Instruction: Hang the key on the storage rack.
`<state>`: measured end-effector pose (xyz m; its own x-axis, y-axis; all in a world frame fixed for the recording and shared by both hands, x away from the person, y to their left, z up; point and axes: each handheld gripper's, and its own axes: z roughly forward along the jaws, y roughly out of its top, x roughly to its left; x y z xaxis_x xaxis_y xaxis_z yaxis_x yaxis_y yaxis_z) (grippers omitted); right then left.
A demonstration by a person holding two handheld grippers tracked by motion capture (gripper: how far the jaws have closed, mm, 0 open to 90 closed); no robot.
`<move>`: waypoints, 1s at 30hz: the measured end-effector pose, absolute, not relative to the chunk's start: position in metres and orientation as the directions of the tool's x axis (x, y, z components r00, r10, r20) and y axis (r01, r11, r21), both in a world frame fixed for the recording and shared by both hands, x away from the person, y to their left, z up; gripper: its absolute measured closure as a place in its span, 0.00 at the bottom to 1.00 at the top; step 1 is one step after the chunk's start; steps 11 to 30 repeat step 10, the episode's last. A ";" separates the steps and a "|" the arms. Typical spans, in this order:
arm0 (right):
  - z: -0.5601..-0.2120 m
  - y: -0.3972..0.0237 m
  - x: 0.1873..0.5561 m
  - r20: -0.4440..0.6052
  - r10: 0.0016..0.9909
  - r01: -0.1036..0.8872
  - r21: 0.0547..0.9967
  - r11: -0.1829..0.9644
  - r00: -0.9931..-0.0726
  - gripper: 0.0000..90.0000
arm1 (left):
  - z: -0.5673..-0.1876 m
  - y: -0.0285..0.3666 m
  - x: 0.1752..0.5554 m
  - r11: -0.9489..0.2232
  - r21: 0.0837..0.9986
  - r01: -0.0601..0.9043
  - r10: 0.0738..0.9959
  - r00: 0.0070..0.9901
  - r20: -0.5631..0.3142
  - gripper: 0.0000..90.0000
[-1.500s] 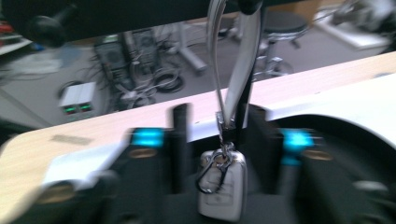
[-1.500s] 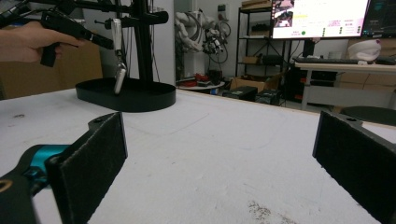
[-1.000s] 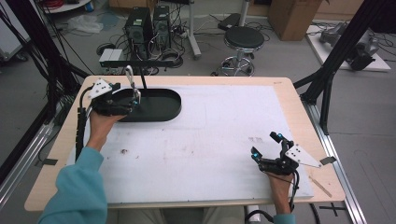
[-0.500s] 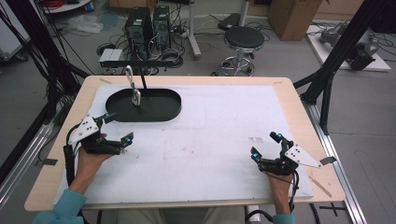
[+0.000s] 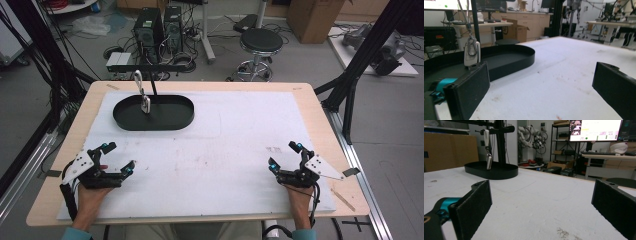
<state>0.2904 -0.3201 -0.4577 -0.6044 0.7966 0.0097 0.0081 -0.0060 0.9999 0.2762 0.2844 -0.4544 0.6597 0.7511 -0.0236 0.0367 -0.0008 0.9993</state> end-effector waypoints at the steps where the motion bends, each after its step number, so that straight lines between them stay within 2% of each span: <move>1: -0.458 -0.320 0.291 0.008 0.796 0.004 1.000 -0.007 -0.606 0.03 | -0.455 0.284 0.276 -0.007 0.999 0.037 0.748 0.664 -0.019 0.02; 7: -0.458 -0.320 0.291 0.008 0.795 0.004 1.000 -0.007 -0.607 0.03 | -0.458 0.285 0.269 0.020 0.999 -0.038 0.770 0.638 0.009 0.02; 30: -0.458 -0.320 0.290 0.007 0.795 0.004 1.000 -0.005 -0.607 0.03 | -0.458 0.285 0.269 0.020 0.999 -0.033 0.771 0.637 0.005 0.02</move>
